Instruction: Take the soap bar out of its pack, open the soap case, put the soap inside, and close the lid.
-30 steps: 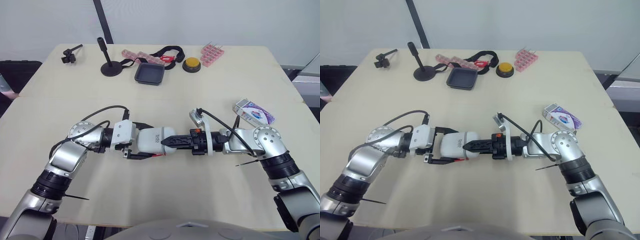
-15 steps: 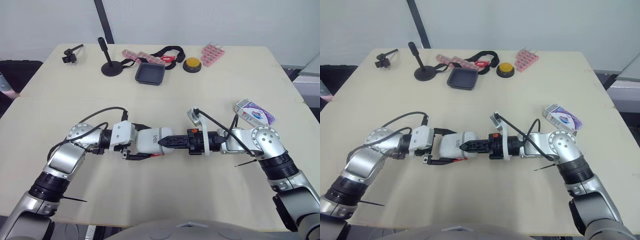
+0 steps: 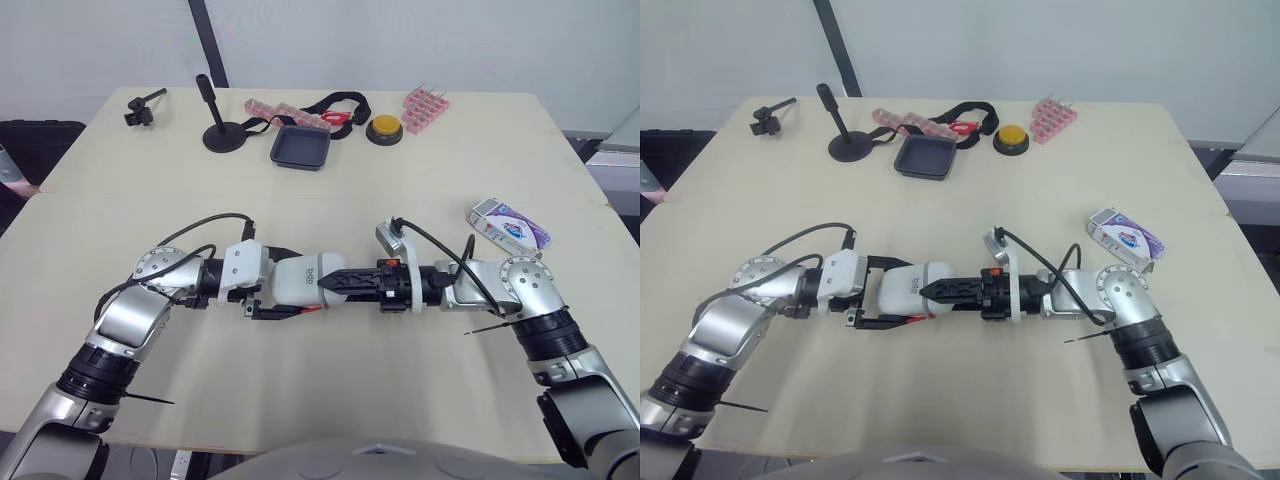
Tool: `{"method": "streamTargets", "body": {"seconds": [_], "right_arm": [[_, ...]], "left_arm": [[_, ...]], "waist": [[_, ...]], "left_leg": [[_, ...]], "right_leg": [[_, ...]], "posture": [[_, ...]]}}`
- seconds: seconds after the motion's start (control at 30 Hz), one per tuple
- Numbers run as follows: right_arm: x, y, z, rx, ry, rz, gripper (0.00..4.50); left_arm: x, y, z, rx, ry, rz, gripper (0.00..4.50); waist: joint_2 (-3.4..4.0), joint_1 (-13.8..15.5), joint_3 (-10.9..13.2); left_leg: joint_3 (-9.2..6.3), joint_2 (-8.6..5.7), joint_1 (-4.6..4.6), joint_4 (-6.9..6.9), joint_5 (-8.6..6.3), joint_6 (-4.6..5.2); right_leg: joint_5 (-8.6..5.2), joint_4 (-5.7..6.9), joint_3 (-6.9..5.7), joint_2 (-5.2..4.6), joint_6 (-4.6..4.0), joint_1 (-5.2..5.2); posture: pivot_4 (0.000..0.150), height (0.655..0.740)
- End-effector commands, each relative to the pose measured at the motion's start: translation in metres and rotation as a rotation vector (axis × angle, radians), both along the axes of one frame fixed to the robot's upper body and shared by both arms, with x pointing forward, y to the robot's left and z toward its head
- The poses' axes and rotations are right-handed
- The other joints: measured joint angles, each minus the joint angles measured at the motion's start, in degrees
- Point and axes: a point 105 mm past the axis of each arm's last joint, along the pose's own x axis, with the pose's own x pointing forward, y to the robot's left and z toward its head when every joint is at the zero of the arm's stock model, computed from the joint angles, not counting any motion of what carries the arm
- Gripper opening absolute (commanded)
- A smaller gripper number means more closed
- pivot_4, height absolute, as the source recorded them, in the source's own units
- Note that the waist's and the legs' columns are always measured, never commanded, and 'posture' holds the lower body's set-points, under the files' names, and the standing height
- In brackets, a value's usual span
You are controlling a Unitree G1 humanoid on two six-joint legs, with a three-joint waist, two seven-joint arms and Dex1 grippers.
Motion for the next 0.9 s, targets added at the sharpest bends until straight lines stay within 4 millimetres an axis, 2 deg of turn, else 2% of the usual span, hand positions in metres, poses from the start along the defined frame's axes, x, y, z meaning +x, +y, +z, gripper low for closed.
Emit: {"method": "streamTargets", "body": {"seconds": [0.03,0.3,0.5,0.9], "right_arm": [[-0.001,-0.002,0.02,0.092,-0.035,0.014,3.72],[-0.003,-0.003,0.014,0.061,-0.014,0.028,3.72],[-0.003,-0.001,0.009,0.041,0.0,0.036,2.03],[0.0,-0.011,0.009,0.021,-0.009,-0.004,2.02]], "left_arm": [[-0.001,0.002,0.001,0.014,-0.015,0.009,3.49],[-0.002,0.002,0.0,0.017,-0.013,0.011,3.49],[-0.003,0.002,0.0,0.018,-0.013,0.01,3.49],[-0.003,0.004,-0.002,0.028,-0.01,0.006,3.49]], "waist": [[0.0,-0.1,0.0],[0.0,0.0,0.0],[0.0,0.0,0.0],[0.0,0.0,0.0]], "left_leg": [[0.0,0.0,0.0,0.0,0.0,0.0],[0.0,0.0,0.0,0.0,0.01,0.01],[0.0,0.0,0.0,0.0,0.01,0.01],[0.0,0.0,0.0,0.01,0.01,0.02]], "right_leg": [[0.0,0.0,0.0,0.0,0.0,0.0],[0.0,0.0,-0.01,0.0,0.0,0.0],[0.0,0.01,-0.01,0.0,0.0,0.0],[0.0,0.0,-0.01,0.0,0.0,0.0]], "posture": [[0.15,0.74],[0.15,0.74],[0.15,0.74],[0.15,0.74]]}}
